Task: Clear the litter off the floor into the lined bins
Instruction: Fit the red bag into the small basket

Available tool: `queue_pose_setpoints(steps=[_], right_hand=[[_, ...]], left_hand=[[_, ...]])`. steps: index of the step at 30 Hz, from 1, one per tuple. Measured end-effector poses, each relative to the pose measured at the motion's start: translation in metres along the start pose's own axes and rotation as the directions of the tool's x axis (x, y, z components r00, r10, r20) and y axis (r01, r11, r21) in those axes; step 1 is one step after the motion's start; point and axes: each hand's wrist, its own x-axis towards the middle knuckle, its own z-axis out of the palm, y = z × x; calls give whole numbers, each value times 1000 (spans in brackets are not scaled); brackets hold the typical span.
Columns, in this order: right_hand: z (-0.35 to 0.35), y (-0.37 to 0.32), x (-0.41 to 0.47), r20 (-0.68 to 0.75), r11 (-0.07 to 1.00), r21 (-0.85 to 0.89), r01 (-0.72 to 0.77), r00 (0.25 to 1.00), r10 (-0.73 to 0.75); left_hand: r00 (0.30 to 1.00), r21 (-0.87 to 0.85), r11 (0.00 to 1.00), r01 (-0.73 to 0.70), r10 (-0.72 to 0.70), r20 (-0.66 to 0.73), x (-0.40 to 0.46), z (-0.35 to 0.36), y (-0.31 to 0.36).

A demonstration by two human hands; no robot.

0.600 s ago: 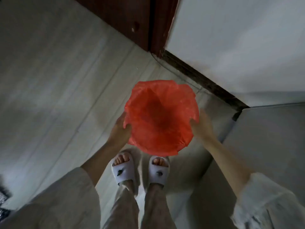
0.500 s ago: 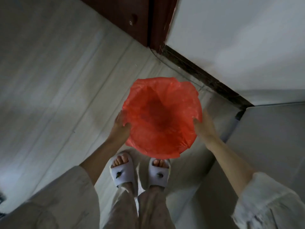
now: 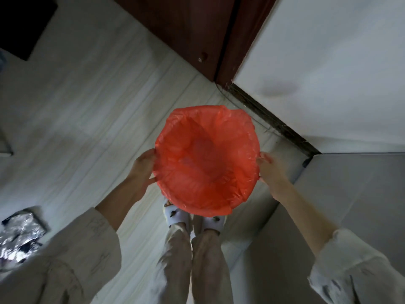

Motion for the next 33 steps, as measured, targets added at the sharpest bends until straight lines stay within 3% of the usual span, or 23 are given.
queue_pose_setpoints(steps=[3,7,10,16,24,33], right_hand=[[-2,-29,-58,35,999,-6,42,999,-41],[-1,-80,-141,93,993,-33,113,990,-110],[2,-133,-197,159,977,-48,210,967,-200],[10,-210,-293,267,901,-75,428,879,-395],[73,-265,-444,472,597,-186,781,604,-643],[240,-245,-627,661,392,-109,914,361,-658]], left_hand=[[999,-41,999,-29,28,-35,-58,-44,13],[979,-56,984,-172,164,-120,-154,-110,31],[928,-106,952,-287,249,-276,-222,-150,42],[840,-243,885,-398,245,-484,-317,-209,39],[699,-378,740,-557,172,-694,-440,-298,-25],[491,-408,636,-655,-52,-870,-558,-439,-170]])
